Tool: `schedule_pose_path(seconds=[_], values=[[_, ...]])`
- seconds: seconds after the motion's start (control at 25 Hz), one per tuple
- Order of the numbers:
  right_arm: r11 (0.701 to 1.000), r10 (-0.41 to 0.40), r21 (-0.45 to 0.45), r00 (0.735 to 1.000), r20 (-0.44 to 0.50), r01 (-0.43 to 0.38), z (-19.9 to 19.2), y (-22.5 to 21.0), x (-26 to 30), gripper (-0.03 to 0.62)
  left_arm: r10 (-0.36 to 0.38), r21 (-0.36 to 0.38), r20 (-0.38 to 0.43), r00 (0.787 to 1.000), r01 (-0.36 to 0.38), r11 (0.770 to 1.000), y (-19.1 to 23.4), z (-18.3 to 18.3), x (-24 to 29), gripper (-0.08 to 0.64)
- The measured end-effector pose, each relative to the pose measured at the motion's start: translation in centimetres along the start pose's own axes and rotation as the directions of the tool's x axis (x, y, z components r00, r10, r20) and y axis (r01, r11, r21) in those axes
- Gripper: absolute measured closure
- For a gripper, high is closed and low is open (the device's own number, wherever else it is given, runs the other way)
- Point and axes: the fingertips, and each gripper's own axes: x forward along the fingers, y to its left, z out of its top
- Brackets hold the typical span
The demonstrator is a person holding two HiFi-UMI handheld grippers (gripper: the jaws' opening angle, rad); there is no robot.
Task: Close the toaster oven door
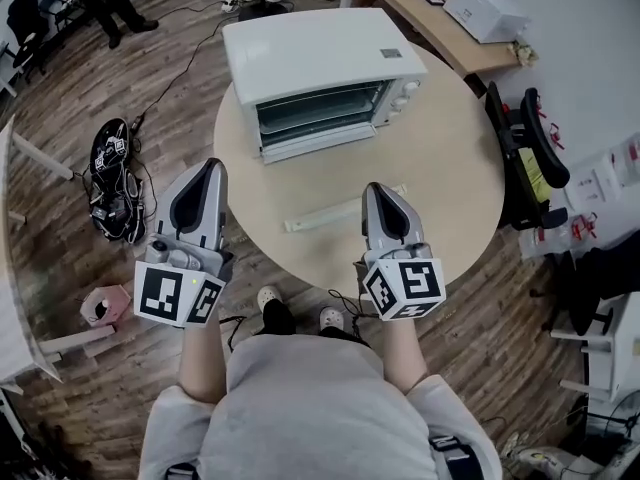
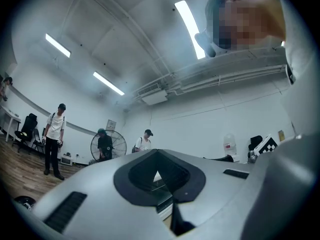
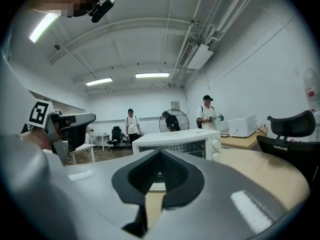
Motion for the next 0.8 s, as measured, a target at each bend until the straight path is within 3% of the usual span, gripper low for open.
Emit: schedule_pose_path(seconds=[0.36, 0.8], values=[[0.998, -0.010, 0.065, 0.981, -0.196, 0.023, -8.9, 1.2, 0.9, 0.580, -0.057, -0.047, -0.051, 0.997, 0.055, 0.997, 1.2, -3.0, 1.7, 0.554], [0.990, 0.025, 0.135, 0.925, -0.379, 0.029, -18.4, 3.4, 0.4, 0.580, -0.104, -0.072, -0.106, 0.989, 0.097, 0.993, 2.1, -5.6, 2.4, 0.554]])
